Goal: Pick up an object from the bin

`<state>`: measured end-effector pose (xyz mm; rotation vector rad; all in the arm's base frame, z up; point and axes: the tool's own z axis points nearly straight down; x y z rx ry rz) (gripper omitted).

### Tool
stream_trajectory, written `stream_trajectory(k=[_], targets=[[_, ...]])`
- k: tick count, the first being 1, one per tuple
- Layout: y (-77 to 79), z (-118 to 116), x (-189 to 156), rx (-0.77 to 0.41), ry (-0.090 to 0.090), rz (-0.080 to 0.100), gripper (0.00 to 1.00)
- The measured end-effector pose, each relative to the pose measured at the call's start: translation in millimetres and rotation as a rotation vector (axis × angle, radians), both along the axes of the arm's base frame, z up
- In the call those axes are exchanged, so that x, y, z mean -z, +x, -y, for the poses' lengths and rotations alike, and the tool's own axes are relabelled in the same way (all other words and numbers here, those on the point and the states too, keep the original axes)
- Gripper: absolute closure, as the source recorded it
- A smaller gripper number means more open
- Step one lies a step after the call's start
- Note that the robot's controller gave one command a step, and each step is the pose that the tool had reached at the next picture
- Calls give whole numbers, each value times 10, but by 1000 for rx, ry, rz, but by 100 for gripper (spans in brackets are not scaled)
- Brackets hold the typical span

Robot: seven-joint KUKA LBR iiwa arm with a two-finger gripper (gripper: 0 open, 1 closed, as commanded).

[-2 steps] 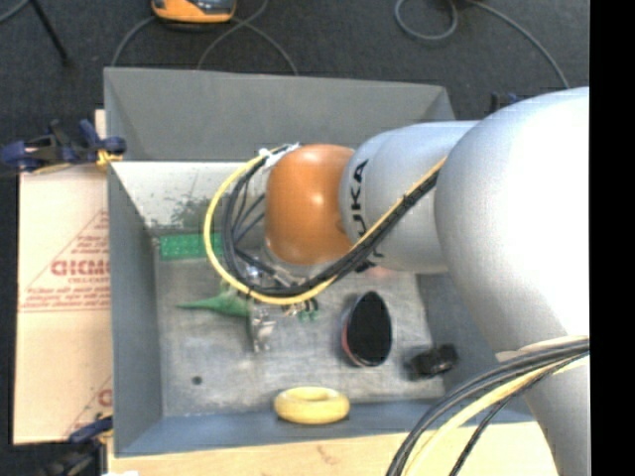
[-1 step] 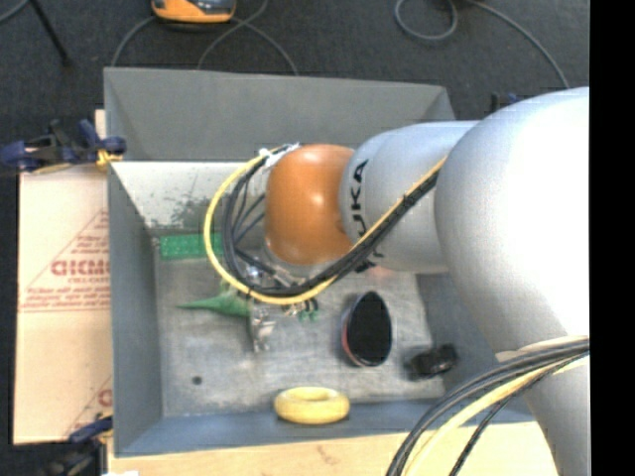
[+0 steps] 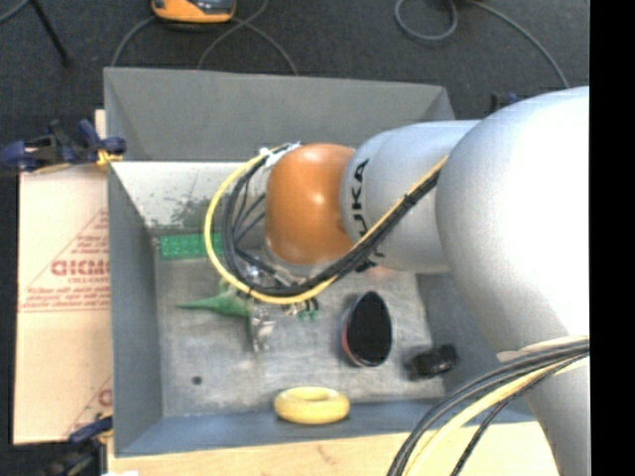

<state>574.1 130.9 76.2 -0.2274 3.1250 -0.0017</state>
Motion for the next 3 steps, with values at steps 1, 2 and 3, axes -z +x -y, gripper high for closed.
stream_trajectory(k=[1,2,3], targets=[[-16,1,-65,1,0,-7,100],[-10,3,-187,1,0,-7,100],[-9,6,-284,2,0,-7,100]])
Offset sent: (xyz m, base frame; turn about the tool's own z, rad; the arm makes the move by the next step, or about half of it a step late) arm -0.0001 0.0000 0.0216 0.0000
